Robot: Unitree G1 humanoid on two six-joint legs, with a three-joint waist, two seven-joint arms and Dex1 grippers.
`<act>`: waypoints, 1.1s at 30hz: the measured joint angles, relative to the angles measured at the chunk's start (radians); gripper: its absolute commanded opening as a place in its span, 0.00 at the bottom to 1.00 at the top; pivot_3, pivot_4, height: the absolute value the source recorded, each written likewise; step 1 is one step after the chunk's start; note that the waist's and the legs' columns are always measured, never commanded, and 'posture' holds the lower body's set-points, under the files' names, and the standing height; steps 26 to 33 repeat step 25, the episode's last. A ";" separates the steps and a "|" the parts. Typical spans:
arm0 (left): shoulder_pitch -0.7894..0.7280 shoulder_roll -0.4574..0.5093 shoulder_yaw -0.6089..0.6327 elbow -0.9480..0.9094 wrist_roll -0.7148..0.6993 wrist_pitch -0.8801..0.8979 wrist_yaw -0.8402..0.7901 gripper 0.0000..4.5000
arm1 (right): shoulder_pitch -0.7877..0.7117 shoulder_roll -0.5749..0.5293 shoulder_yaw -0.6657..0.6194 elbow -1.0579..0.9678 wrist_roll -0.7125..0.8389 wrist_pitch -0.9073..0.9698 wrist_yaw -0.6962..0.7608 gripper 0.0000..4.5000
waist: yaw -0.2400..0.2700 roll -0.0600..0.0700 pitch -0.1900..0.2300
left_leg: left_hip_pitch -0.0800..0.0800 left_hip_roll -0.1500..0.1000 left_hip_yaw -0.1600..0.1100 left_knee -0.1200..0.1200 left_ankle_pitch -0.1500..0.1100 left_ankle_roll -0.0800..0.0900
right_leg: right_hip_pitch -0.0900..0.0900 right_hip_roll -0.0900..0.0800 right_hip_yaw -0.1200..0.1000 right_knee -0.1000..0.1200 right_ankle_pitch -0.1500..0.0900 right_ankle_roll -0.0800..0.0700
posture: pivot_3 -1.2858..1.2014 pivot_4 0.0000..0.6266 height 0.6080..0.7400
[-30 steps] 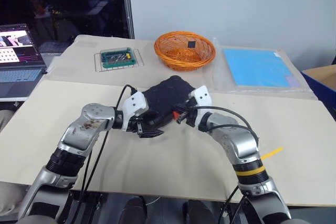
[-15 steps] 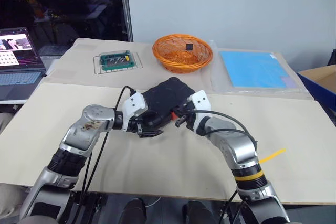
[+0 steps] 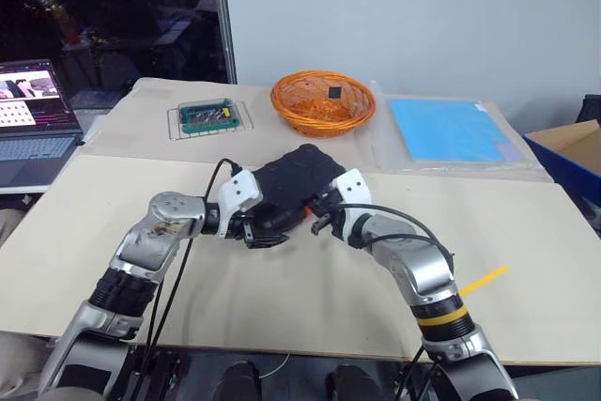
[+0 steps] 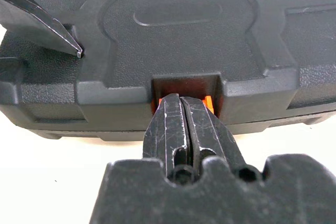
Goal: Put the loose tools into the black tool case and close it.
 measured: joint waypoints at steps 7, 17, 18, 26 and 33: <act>0.084 -0.100 0.133 -0.028 -0.124 -0.033 0.043 1.00 | 0.137 -0.063 -0.083 -0.150 0.065 -0.145 0.105 0.33 | 0.011 0.003 0.006 | -0.024 -0.002 0.005 0.001 0.002 0.003 | -0.016 -0.004 -0.001 0.001 0.003 -0.001 | 0.52 0.24 1.00; 0.384 0.079 0.416 -0.380 -0.437 0.216 0.033 1.00 | 0.491 -0.456 -0.412 -0.616 0.331 -0.083 0.374 0.99 | 0.023 0.005 0.018 | -0.030 0.000 0.001 0.002 -0.001 0.007 | -0.019 0.002 -0.001 0.000 -0.001 0.007 | 0.52 0.24 1.00; 0.422 0.104 0.443 -0.399 -0.445 0.221 0.027 1.00 | 0.529 -0.480 -0.460 -0.632 0.355 -0.079 0.388 0.99 | 0.023 0.006 0.020 | -0.029 0.000 0.001 0.002 -0.001 0.007 | -0.018 0.002 0.000 0.000 -0.001 0.007 | 0.52 0.24 1.00; 0.640 0.196 0.578 -0.449 -0.467 0.210 -0.003 1.00 | 0.767 -0.569 -0.749 -0.691 0.432 -0.083 0.501 0.99 | 0.027 0.002 0.024 | -0.016 0.001 0.002 0.003 -0.006 -0.002 | -0.014 -0.002 0.000 -0.004 -0.006 0.002 | 0.52 0.24 1.00; 0.640 0.196 0.578 -0.449 -0.467 0.210 -0.003 1.00 | 0.767 -0.569 -0.749 -0.691 0.432 -0.083 0.501 0.99 | 0.027 0.002 0.024 | -0.016 0.001 0.002 0.003 -0.006 -0.002 | -0.014 -0.002 0.000 -0.004 -0.006 0.002 | 0.52 0.24 1.00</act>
